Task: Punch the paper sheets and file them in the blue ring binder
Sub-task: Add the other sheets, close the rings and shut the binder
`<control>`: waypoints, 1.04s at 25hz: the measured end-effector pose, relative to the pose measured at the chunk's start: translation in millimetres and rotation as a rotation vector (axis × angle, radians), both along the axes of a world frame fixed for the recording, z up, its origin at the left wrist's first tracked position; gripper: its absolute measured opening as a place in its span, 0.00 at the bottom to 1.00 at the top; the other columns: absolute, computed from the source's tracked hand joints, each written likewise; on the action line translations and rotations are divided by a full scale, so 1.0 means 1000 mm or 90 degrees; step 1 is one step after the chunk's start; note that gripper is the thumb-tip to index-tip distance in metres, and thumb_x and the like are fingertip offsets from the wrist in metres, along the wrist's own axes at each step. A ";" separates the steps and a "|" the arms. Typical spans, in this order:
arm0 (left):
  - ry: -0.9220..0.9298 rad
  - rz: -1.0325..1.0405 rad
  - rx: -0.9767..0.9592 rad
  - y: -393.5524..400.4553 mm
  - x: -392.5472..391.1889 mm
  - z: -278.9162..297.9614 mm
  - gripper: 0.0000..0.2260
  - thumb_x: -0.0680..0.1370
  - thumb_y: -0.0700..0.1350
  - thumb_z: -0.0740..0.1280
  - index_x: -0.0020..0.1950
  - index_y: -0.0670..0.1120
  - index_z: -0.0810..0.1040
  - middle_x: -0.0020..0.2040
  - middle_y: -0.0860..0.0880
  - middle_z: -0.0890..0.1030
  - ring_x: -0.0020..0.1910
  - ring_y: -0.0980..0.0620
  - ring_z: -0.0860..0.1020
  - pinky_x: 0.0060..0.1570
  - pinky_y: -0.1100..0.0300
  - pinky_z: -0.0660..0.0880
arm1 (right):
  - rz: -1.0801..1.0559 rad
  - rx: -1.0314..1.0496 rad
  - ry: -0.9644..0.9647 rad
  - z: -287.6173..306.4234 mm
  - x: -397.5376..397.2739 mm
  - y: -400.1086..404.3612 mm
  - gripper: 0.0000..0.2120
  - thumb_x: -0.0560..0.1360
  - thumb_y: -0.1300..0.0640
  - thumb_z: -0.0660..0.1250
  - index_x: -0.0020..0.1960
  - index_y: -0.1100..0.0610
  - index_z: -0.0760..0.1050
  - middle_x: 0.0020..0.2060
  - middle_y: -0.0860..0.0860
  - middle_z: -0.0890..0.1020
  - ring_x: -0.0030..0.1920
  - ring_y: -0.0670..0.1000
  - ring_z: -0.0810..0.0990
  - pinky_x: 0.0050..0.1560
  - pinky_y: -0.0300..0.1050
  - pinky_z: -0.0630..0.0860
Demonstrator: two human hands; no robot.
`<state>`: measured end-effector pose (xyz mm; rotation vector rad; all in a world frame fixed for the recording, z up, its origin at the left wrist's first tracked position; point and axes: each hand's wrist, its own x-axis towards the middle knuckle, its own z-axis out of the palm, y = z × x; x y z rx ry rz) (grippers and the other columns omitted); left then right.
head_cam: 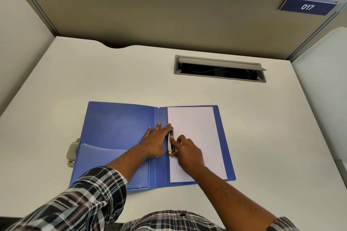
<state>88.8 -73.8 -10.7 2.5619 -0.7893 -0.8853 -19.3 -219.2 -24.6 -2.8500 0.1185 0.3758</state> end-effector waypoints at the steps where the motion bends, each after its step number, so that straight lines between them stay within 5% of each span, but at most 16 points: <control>1: 0.000 0.004 0.002 0.000 0.001 0.000 0.47 0.72 0.36 0.70 0.80 0.58 0.44 0.82 0.46 0.45 0.80 0.48 0.43 0.76 0.51 0.39 | 0.000 0.000 -0.002 0.000 0.001 0.000 0.31 0.79 0.52 0.70 0.79 0.48 0.64 0.65 0.51 0.75 0.57 0.54 0.77 0.47 0.46 0.79; 11: 0.044 0.052 -0.005 0.013 -0.005 -0.005 0.48 0.73 0.35 0.66 0.79 0.61 0.38 0.81 0.46 0.41 0.80 0.46 0.40 0.75 0.55 0.43 | -0.100 0.049 -0.043 0.007 -0.018 0.011 0.41 0.71 0.28 0.63 0.77 0.47 0.61 0.64 0.49 0.73 0.61 0.52 0.74 0.55 0.48 0.77; 17: 0.050 0.001 -0.026 0.017 -0.001 -0.004 0.47 0.72 0.32 0.64 0.80 0.56 0.39 0.82 0.53 0.43 0.80 0.51 0.39 0.75 0.56 0.38 | -0.126 0.047 -0.047 -0.001 -0.029 0.024 0.35 0.75 0.36 0.64 0.76 0.50 0.61 0.65 0.50 0.73 0.61 0.52 0.73 0.59 0.46 0.75; 26: 0.041 0.009 -0.035 0.018 -0.005 0.000 0.44 0.74 0.36 0.64 0.81 0.54 0.40 0.82 0.52 0.44 0.80 0.50 0.40 0.75 0.56 0.40 | -0.113 0.052 -0.052 -0.005 -0.029 0.020 0.33 0.74 0.32 0.64 0.74 0.47 0.64 0.65 0.49 0.73 0.62 0.51 0.73 0.58 0.46 0.76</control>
